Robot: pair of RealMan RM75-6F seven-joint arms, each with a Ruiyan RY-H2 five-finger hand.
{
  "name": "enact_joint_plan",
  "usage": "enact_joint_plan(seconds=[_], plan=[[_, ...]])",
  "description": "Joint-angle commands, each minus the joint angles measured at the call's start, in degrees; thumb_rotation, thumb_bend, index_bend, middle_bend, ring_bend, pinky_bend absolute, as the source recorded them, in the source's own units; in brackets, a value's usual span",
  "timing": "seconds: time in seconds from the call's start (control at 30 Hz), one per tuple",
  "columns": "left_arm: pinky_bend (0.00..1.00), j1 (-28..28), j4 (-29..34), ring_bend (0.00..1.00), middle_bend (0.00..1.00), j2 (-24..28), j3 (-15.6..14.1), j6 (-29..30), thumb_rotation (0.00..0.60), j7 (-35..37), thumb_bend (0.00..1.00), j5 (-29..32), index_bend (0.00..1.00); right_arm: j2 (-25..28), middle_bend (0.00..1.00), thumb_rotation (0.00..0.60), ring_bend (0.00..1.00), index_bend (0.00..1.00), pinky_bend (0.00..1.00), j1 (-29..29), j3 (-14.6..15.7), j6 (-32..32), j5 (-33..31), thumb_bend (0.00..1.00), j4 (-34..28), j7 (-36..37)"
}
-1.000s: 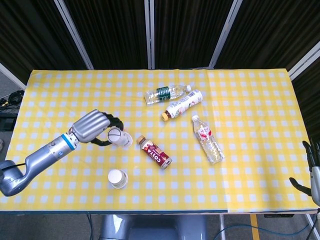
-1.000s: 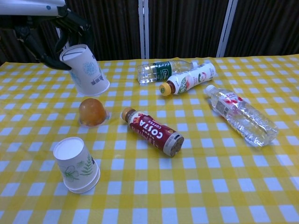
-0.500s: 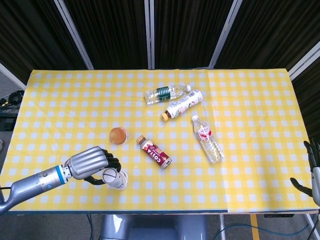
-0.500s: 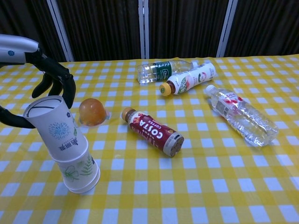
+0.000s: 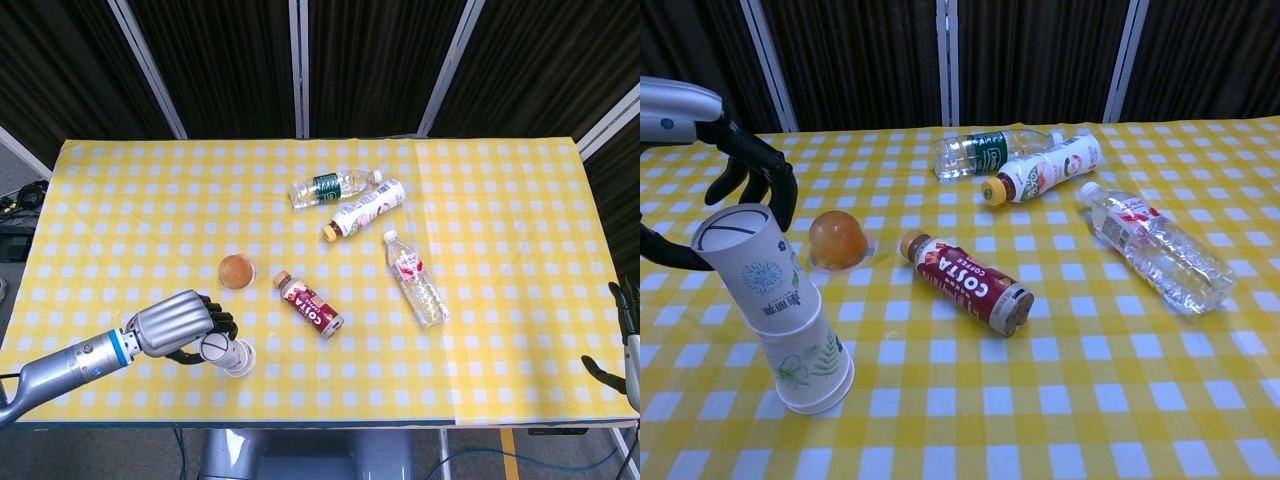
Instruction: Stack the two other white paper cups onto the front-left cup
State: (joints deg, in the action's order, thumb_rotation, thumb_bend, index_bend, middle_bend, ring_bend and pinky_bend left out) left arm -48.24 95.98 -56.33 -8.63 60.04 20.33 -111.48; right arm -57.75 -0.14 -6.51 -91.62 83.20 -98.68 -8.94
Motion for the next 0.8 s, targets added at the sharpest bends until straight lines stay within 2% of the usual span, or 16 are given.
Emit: enact_joint_plan(seconds=[0.03,0.4,0.53,0.63,0.7,0.8], plan=[[0.56,-0.05,-0.08,0.46,0.48,-0.33,-0.08,-0.74,0.600,0.05,0.31,0.35,0.49,-0.03,0.00,0.600,0.00,0.00,0.00,0.03,-0.02,0.08,-0.08,0.00,0.02,-0.01],[0.56,-0.27,-0.50,0.46,0.47,-1.13,-0.58,-1.75,0.600,-0.18,0.31,0.62,0.48,-0.04,0.00,0.600,0.00,0.00,0.00,0.01,-0.07,0.05,-0.07,0.00,0.12,0.03],[0.55,-0.48,-0.96,0.46,0.44,-1.64,-1.16,-2.57,0.600,-0.06,0.27,0.43,0.46,-0.05,0.00,0.600,0.00,0.00,0.00,0.01,-0.04,0.07,-0.03,0.00,0.11,-0.04],[0.46,-0.59,-1.18,0.38,0.35,-1.82,-1.50,-3.48,0.600,-0.88,0.20,0.41,0.37,-0.07,0.00,0.600,0.00,0.00,0.00,0.01,-0.02,0.11,-0.02,0.00,0.12,-0.08],[0.37,-0.71,-1.26,0.28,0.24,-2.03,-1.84,-4.49,0.600,-1.34,0.16,0.62,0.27,-0.10,0.00,0.600,0.00,0.00,0.00,0.04,-0.03,0.17,-0.03,0.00,0.13,-0.14],[0.34,-0.56,-1.69,0.21,0.17,-2.82,-2.09,-5.39,0.600,-2.58,0.16,1.06,0.22,-0.16,0.00,0.600,0.00,0.00,0.00,0.07,0.01,0.25,-0.02,0.00,0.15,-0.25]])
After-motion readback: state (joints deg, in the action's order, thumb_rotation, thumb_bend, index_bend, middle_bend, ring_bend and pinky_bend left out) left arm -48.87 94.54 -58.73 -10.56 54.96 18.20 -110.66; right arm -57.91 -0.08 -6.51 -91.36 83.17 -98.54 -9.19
